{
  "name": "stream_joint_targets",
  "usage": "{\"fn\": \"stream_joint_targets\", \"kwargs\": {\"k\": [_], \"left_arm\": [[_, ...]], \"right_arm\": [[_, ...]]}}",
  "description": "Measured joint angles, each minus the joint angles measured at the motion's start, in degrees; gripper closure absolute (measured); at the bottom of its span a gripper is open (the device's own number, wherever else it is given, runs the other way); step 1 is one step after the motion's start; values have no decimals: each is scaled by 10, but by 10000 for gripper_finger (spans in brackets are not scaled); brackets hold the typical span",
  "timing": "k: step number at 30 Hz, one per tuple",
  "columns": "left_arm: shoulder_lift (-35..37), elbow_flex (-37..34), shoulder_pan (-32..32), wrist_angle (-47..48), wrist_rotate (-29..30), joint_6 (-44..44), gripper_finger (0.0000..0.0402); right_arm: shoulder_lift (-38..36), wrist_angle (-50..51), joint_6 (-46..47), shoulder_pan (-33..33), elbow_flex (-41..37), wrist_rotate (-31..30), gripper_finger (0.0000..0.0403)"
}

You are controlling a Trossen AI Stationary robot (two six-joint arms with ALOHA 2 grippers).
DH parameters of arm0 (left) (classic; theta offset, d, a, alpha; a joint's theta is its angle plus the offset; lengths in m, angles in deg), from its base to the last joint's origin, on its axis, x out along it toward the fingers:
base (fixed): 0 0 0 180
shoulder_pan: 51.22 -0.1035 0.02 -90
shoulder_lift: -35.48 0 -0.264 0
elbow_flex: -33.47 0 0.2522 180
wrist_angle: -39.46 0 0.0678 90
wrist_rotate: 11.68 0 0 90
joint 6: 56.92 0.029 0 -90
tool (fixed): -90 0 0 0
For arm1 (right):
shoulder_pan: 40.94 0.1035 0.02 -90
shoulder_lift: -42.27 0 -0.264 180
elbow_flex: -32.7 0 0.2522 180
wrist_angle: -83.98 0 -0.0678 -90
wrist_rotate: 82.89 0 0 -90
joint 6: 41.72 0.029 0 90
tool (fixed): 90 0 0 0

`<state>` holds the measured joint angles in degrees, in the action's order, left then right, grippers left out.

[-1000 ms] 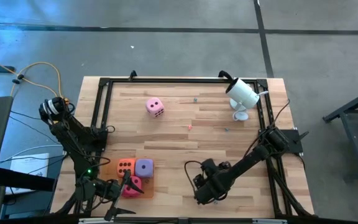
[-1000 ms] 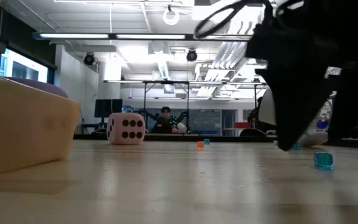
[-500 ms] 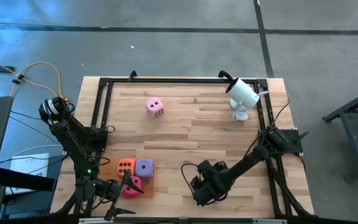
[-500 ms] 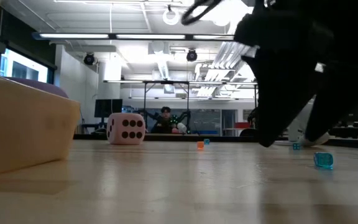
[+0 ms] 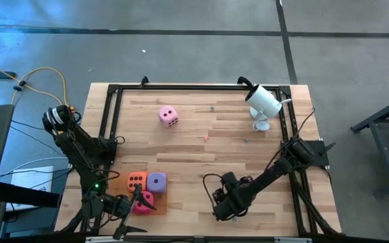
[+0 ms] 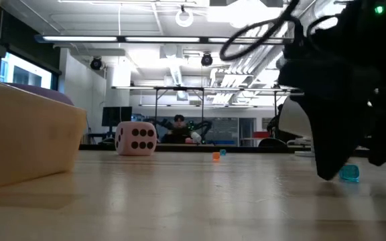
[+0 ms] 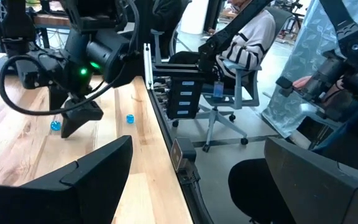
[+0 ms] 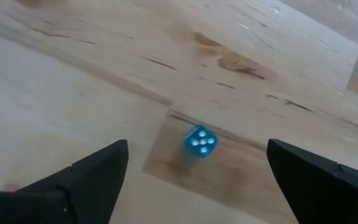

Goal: Pick & Place Dice
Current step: Put the small blue dice into the orange bin

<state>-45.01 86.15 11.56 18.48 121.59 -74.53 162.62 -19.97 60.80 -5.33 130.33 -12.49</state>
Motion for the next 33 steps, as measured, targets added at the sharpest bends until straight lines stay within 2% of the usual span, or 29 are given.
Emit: {"fn": "stream_joint_targets", "kwargs": {"k": [6, 33], "left_arm": [[0, 0, 0, 0, 0, 0, 47], [0, 0, 0, 2, 0, 0, 47]], "right_arm": [[-3, -45, -1, -1, -28, 0, 75], [-1, -45, -26, -5, -30, -14, 261]]}}
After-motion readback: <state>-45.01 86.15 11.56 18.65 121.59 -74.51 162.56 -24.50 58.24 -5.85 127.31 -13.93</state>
